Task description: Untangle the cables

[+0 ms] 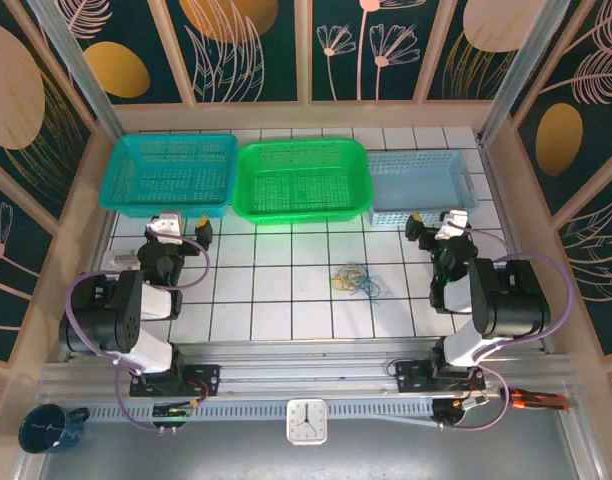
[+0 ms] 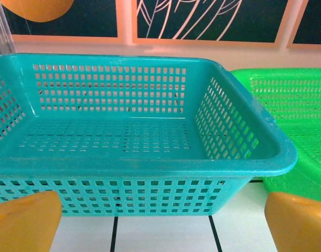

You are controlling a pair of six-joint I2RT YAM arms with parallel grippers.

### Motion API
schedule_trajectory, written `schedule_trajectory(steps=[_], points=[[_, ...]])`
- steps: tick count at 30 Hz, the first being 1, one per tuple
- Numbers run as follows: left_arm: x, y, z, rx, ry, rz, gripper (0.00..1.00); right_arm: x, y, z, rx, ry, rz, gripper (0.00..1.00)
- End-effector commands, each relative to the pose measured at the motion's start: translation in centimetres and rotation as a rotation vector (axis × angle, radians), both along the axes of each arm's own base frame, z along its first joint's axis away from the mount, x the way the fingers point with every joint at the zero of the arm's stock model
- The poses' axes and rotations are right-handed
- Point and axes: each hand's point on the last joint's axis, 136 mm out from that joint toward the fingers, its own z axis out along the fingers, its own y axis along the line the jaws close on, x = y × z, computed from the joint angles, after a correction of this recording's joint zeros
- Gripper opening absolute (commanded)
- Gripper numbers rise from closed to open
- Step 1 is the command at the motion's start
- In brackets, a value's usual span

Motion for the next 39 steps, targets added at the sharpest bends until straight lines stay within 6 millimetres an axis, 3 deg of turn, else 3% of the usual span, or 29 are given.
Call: schedule_trajectory(steps=[1, 14, 18, 22, 39], points=[[-0.1, -0.5, 1.2, 0.017, -0.052, -0.031, 0.99, 0.3, 0.0, 0.7, 0.004, -0.027, -0.004, 0.99], [0.0, -0.5, 1.2, 0.015, -0.051, -0.028, 0.99, 0.3, 0.0, 0.6, 0.005, -0.025, -0.004, 0.99], [0.5, 1.6, 0.9, -0.018, -0.029, 0.093, 0.99, 0.3, 0.0, 0.7, 0.005, -0.025, -0.003, 0.99], [-0.3, 3.8, 1.2, -0.064, -0.053, 0.230, 0.99, 0.3, 0.0, 0.6, 0.004, -0.025, -0.004, 0.99], [0.1, 3.9, 1.0, -0.059, -0.040, 0.238, 0.99, 0.3, 0.0, 0.7, 0.010, -0.026, 0.003, 0.99]])
